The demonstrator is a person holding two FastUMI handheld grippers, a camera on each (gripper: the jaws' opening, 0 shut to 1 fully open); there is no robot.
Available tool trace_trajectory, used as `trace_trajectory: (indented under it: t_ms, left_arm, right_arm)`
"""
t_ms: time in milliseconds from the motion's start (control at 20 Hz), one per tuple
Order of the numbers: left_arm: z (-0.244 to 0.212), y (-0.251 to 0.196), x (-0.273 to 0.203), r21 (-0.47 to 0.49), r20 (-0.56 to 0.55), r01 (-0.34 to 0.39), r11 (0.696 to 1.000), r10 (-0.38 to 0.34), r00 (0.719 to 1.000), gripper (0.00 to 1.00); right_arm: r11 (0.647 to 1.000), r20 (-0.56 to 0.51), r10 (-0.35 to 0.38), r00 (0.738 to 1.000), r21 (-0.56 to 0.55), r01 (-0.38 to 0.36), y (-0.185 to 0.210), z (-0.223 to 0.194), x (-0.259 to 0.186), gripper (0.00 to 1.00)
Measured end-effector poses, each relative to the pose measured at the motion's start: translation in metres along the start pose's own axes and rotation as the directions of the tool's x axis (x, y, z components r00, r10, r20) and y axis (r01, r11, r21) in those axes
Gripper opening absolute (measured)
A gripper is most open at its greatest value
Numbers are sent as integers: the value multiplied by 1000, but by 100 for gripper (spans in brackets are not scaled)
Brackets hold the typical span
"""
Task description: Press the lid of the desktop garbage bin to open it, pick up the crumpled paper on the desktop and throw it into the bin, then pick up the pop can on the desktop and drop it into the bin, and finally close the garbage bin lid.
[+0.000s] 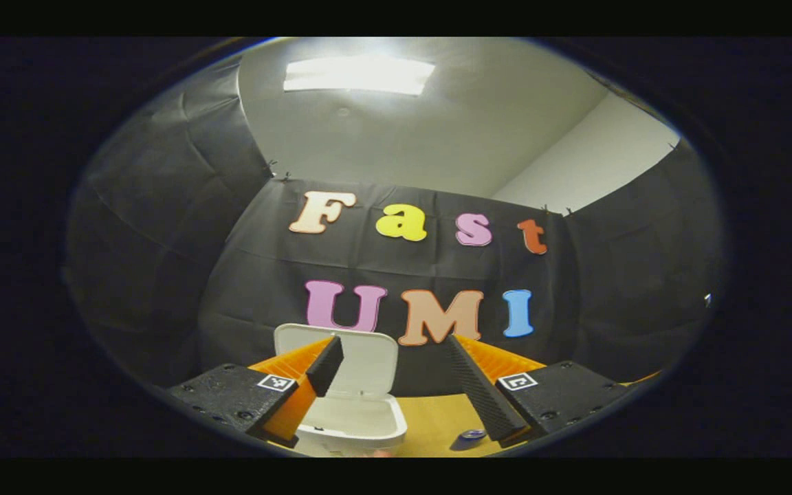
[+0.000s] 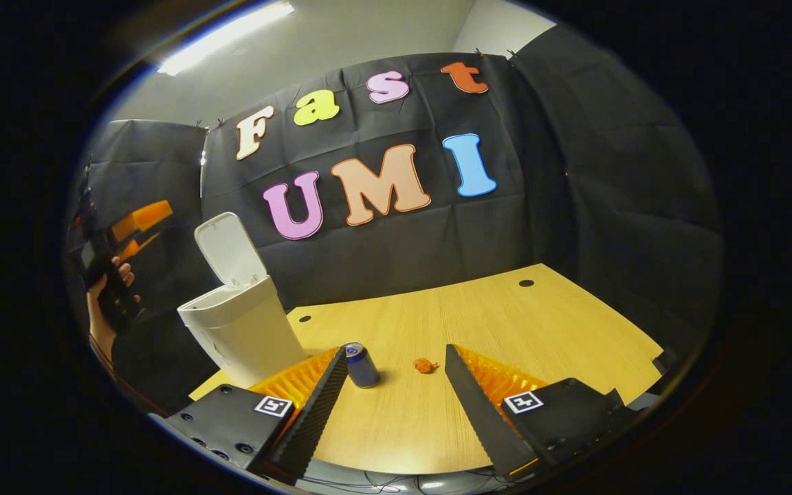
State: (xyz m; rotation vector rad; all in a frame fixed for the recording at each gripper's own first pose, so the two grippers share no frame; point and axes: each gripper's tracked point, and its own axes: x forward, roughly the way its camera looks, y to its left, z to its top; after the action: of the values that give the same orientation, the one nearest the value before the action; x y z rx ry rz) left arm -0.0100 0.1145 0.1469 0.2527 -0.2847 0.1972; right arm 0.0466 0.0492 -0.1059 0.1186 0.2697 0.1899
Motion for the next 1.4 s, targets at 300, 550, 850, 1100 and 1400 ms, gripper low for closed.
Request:
trace_trajectory:
  t_ms: [300, 550, 850, 1100, 1400]
  left_arm:
    - [2, -25, -54, 33, -55, -24, 999, 26, 998, 92]
    - [-10, -8, -85, 89, -142, -143, 986, 154, 978, 93]
    - [-12, 14, -111, 161, -173, -281, 946, 307, 936, 92]
    - [-14, 15, -119, 185, -177, -299, 936, 331, 927, 93]
    - [-19, 11, -122, 171, -193, -268, 948, 299, 935, 92]
  right_arm:
    - [999, -61, 25, 998, -41, -27, -19, -37, 100, 96]
    - [995, -174, 14, 985, -97, -31, -39, -76, 194, 96]
    - [985, -343, -15, 939, -168, -46, -54, -124, 280, 96]
    - [980, -406, -43, 913, -195, -40, -66, -147, 304, 93]
    - [987, -402, -21, 916, -154, -45, -55, -128, 282, 38]
